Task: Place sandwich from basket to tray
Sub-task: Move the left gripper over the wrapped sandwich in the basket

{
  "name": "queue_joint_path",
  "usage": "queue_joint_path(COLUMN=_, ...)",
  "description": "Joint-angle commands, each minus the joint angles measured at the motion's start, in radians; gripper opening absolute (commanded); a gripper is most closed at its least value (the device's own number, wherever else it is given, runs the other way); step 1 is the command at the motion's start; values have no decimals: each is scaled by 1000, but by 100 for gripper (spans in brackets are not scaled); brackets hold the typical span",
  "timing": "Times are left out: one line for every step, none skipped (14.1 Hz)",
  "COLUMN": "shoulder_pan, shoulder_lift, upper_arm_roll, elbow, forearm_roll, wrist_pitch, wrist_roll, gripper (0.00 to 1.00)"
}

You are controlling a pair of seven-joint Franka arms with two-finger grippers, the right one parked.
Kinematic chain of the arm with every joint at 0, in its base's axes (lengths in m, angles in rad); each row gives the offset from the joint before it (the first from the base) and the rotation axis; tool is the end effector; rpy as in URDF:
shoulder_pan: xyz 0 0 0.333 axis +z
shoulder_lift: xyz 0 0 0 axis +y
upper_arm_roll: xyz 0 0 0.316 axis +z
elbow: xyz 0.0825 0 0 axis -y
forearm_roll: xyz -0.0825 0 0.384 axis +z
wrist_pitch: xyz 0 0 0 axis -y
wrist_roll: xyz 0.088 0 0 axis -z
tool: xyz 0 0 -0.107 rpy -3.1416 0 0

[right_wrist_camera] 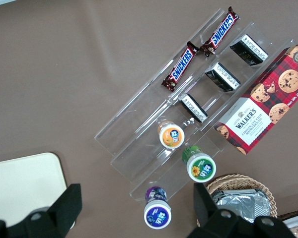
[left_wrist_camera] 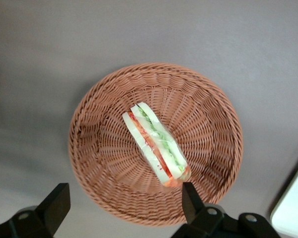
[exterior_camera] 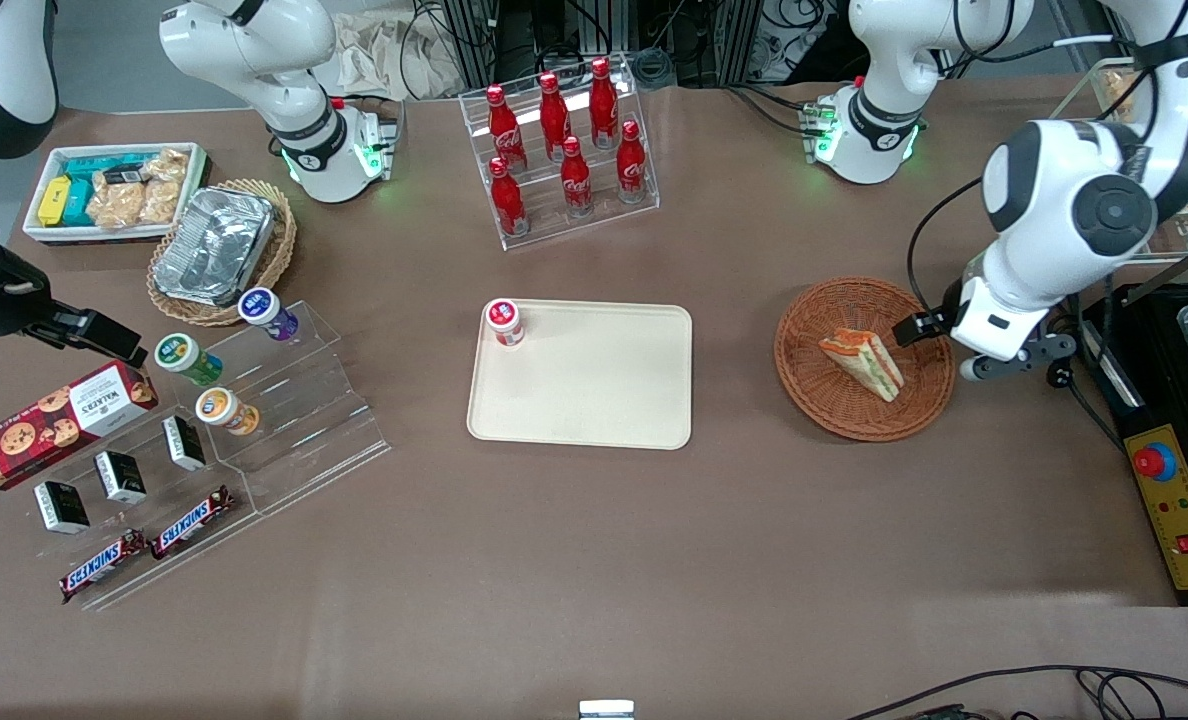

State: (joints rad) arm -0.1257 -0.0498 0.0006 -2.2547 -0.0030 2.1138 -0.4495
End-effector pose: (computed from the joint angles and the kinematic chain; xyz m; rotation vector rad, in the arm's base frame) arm 0.4989 -0.0629 0.3771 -3.0739 -0.5056 0.1373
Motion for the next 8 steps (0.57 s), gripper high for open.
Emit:
queue_joint_path(shoulder_pan=-8, shoulder_lift=-25, upper_arm_roll=-30, elbow=-65, forearm_roll=15, wrist_pitch=73, wrist_roll=-192, gripper=100)
queue_joint_path(shoulder_pan=-8, shoulder_lift=-9, upper_arm_roll=-31, elbow=-71, forearm_roll=17, wrist_pitch=81, wrist_roll=-257, gripper=100)
queue_joint_path(shoulder_pan=-8, shoulder_lift=-1, upper_arm_roll=-34, elbow=-81, forearm_roll=21, wrist_pitch=97, wrist_roll=-290, gripper=100)
queue_joint_path(shoulder_pan=-8, shoulder_lift=-5, upper_arm_roll=-43, elbow=-123, forearm_roll=35, wrist_pitch=135, wrist_roll=-303, gripper=100)
queue_joint_path(shoulder_pan=-8, shoulder_lift=-10, upper_arm_roll=-45, elbow=-173, forearm_roll=41, wrist_pitch=199, wrist_roll=-319, gripper=100)
queue_joint_path(shoulder_pan=-8, shoulder_lift=-12, upper_arm_roll=-45, elbow=-228, forearm_roll=41, wrist_pitch=274, wrist_roll=-340, gripper=100)
queue_joint_path(shoulder_pan=-8, shoulder_lift=-8, upper_arm_roll=-45, elbow=-271, forearm_roll=43, wrist_pitch=341, wrist_roll=-359, gripper=100)
queue_joint_path(shoulder_pan=-8, shoulder_lift=-2, upper_arm_roll=-45, elbow=-296, forearm_roll=43, wrist_pitch=386, wrist_roll=-371, gripper=100)
